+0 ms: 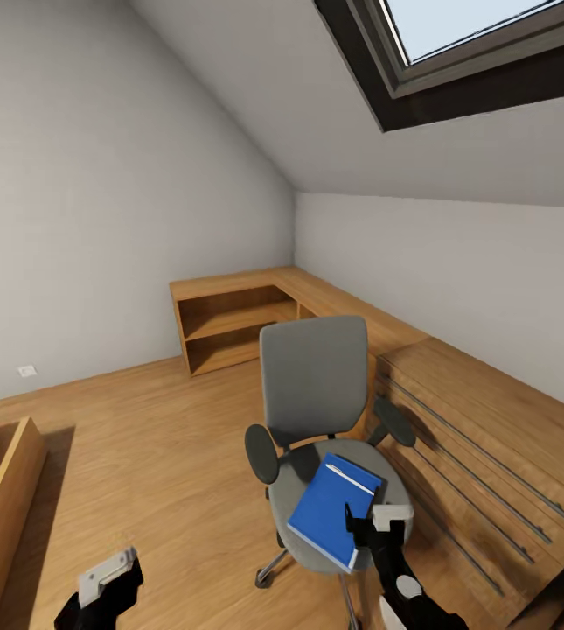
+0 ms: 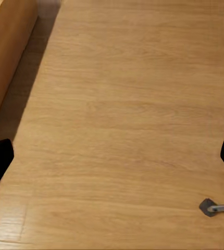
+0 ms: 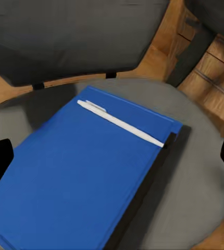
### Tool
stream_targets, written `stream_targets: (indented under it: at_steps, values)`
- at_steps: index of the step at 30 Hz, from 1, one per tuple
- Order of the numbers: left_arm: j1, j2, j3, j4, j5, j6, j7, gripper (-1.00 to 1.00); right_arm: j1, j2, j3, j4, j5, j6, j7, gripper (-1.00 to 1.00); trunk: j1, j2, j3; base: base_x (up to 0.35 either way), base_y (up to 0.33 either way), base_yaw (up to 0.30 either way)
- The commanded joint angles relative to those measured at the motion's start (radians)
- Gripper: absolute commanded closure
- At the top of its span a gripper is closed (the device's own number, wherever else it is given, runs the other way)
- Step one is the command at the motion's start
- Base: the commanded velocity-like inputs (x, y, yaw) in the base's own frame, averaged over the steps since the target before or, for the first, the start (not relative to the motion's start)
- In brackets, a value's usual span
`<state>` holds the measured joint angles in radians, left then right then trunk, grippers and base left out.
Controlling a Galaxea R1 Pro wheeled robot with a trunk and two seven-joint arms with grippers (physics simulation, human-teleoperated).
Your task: In the bedroom, organize the workspace by keeping the computer under the desk, ensuring the monitor is on the desk, placing the keyboard on the desk next to the monitor, placing the mouse on the desk next to the keyboard, moving the folder from the swivel chair onto the desk next to the mouse, stacking the notebook on top of the folder with the pen on top of the notebook, and positioning the swivel chair next to the desk.
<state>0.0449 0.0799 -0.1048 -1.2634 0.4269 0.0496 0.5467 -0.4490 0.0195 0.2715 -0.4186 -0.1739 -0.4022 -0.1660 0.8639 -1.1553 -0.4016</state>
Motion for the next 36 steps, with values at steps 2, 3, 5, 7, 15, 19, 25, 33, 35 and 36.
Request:
stream_targets:
  at_steps: [2, 3, 5, 7, 15, 19, 25, 33, 35, 36]
  values:
    - [0.000, 0.001, 0.039, -0.113, 0.011, 0.173, 0.007, -1.00, -0.002, -0.030, 0.008, -0.117, -0.009, 0.129, 0.004, -1.00, 0.000, -0.001, -0.001, 0.000, 0.000, 0.000]
    - [0.000, 0.001, 0.058, -0.168, 0.019, 0.261, 0.006, -1.00, -0.005, -0.040, 0.008, -0.166, -0.008, 0.190, 0.013, -1.00, 0.000, -0.001, -0.001, 0.000, 0.000, 0.000]
    - [0.000, 0.001, 0.082, -0.248, 0.037, 0.367, 0.007, -1.00, -0.018, -0.056, 0.007, -0.211, -0.007, 0.278, 0.031, -1.00, 0.000, -0.001, -0.001, 0.000, 0.000, 0.000]
    - [0.000, 0.002, 0.097, -0.301, 0.054, 0.425, 0.006, -1.00, -0.059, -0.071, 0.007, -0.231, -0.007, 0.365, 0.060, -1.00, 0.000, -0.001, -0.001, 0.000, 0.000, 0.000]
    - [-0.012, 0.000, 0.149, -0.329, 0.138, 0.483, 0.006, -1.00, -0.238, -0.127, 0.014, -0.117, 0.041, 0.620, 0.343, -1.00, 0.000, -0.001, -0.001, 0.000, 0.000, 0.000]
    - [-0.014, 0.000, 0.159, -0.285, 0.156, 0.473, 0.005, -1.00, -0.259, -0.153, 0.058, -0.062, 0.231, 0.648, 0.576, -1.00, 0.000, -0.001, -0.001, 0.000, 0.000, 0.000]
    - [-0.014, 0.003, 0.163, -0.275, 0.159, 0.469, 0.004, -1.00, -0.264, -0.159, 0.100, 0.058, 0.482, 0.585, 0.725, -1.00, 0.000, -0.001, -0.001, 0.001, 0.000, 0.000]
    - [-0.014, 0.002, 0.161, -0.267, 0.160, 0.469, 0.008, -1.00, -0.264, -0.157, 0.103, 0.067, 0.497, 0.570, 0.733, -1.00, 0.000, -0.001, -0.001, 0.209, 0.000, 0.000]
    - [-0.014, 0.001, 0.160, -0.266, 0.160, 0.469, 0.008, -1.00, -0.264, -0.157, 0.102, 0.066, 0.497, 0.569, 0.732, -1.00, 0.000, -0.001, -0.001, 0.289, 0.000, 0.000]
    - [-0.014, 0.001, 0.160, -0.265, 0.161, 0.469, 0.008, -1.00, -0.264, -0.157, 0.101, 0.066, 0.497, 0.568, 0.733, -1.00, 0.000, -0.001, -0.001, 0.236, 0.000, 0.000]
